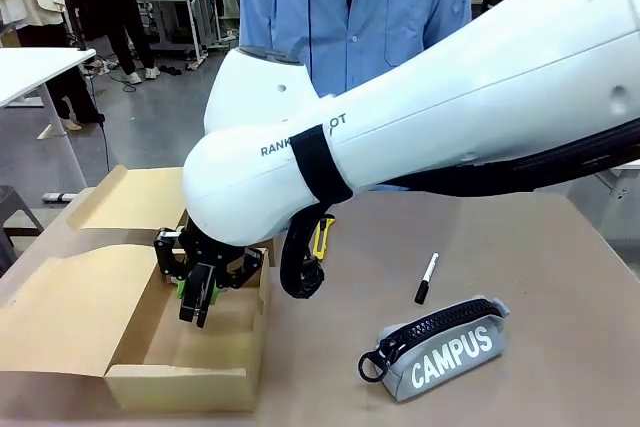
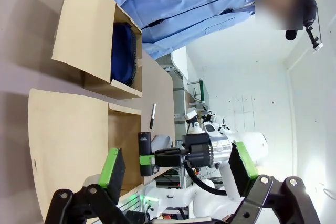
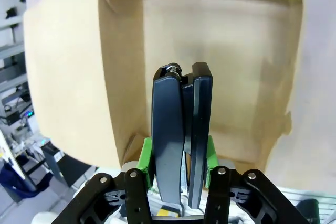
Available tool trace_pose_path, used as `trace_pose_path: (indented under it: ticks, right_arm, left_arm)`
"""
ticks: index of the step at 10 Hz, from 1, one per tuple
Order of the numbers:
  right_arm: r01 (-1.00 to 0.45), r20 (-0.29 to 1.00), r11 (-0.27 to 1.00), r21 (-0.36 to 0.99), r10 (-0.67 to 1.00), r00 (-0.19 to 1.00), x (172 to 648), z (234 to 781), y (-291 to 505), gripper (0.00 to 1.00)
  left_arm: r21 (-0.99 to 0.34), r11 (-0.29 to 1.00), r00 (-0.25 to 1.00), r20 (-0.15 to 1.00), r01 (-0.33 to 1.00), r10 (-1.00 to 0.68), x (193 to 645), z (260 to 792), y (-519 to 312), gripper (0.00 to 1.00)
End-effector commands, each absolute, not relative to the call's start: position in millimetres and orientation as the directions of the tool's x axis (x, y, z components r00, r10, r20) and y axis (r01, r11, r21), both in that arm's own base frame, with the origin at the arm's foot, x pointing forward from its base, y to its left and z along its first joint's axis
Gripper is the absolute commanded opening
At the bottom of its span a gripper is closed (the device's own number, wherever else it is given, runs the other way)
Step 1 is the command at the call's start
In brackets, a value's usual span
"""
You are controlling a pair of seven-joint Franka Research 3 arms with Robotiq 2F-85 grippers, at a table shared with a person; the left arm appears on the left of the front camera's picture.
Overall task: Place items inside the box.
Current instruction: Pick up a Pencil pouch or Stapler and place it inside the Mailer Box closest to the robot.
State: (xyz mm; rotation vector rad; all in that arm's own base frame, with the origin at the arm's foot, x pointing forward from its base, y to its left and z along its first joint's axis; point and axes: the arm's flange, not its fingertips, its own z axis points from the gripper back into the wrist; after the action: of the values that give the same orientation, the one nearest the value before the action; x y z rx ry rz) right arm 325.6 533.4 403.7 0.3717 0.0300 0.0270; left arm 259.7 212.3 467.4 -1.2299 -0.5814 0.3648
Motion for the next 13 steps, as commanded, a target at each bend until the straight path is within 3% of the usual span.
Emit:
trace_pose_path:
  ticks: [1, 8, 9, 10, 13]
  right_arm:
    - [0.023, -0.009, 0.933, 0.359, -0.021, 1.000, 339, 393, 564, 0.42]
    - [0.052, -0.090, 0.973, 0.224, -0.033, 0.995, 353, 350, 600, 0.42]
    - [0.051, -0.096, 0.972, 0.230, -0.029, 0.995, 352, 349, 600, 0.63]
    - [0.043, -0.100, 0.974, 0.224, -0.021, 0.995, 351, 349, 599, 1.00]
    - [0.041, -0.097, 0.971, 0.236, -0.019, 0.995, 350, 349, 598, 1.00]
  left_arm:
    - [-0.951, 0.300, 0.795, 0.238, 0.074, 0.558, 259, 468, 211, 1.00]
    - [-0.951, 0.300, 0.795, 0.238, 0.074, 0.558, 259, 468, 211, 1.00]
    - [-0.951, 0.300, 0.795, 0.238, 0.074, 0.558, 259, 468, 211, 1.00]
    - [-0.951, 0.300, 0.795, 0.238, 0.074, 0.558, 259, 468, 211, 1.00]
    - [-0.951, 0.300, 0.795, 0.238, 0.074, 0.558, 259, 468, 211, 1.00]
